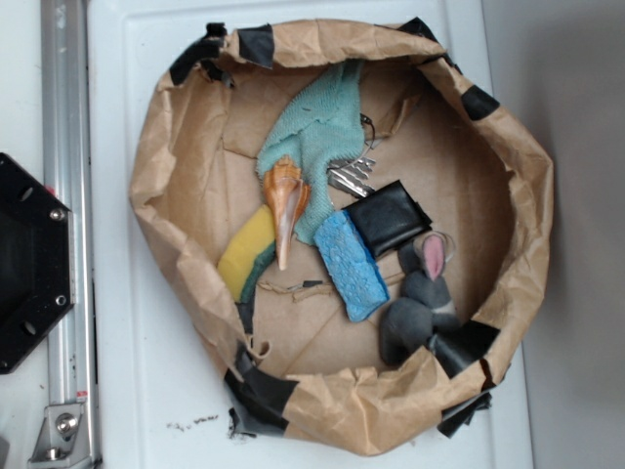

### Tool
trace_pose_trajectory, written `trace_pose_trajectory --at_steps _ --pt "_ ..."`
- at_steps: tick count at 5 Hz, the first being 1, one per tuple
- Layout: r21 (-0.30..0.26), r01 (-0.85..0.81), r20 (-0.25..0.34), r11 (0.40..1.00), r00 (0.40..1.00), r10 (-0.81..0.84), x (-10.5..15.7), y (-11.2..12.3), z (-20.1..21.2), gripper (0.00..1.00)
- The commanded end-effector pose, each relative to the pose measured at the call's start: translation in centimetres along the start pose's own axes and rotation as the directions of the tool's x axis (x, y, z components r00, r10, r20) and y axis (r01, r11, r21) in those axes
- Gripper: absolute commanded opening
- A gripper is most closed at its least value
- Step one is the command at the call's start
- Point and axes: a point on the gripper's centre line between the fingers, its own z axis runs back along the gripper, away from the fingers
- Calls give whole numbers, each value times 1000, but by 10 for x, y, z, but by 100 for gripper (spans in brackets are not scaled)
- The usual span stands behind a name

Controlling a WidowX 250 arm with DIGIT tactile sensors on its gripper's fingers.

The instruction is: Grab the gray animal.

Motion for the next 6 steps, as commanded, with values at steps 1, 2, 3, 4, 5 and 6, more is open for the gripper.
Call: trace_pose_trajectory --at_steps 1,2,3,4,5,6 --pt "0 0 0 1000 1000 0 0 0 0 100" --pt "121 -151 135 981 982 134 41 21 -36 100" --pt "150 -330 163 932 938 306 77 29 -65 100" --pt "80 -436 231 896 883 409 109 25 -86 100" --pt "14 -457 277 889 856 436 131 8 -104 100" --pt "1 -440 293 898 859 421 145 -8 -121 100"
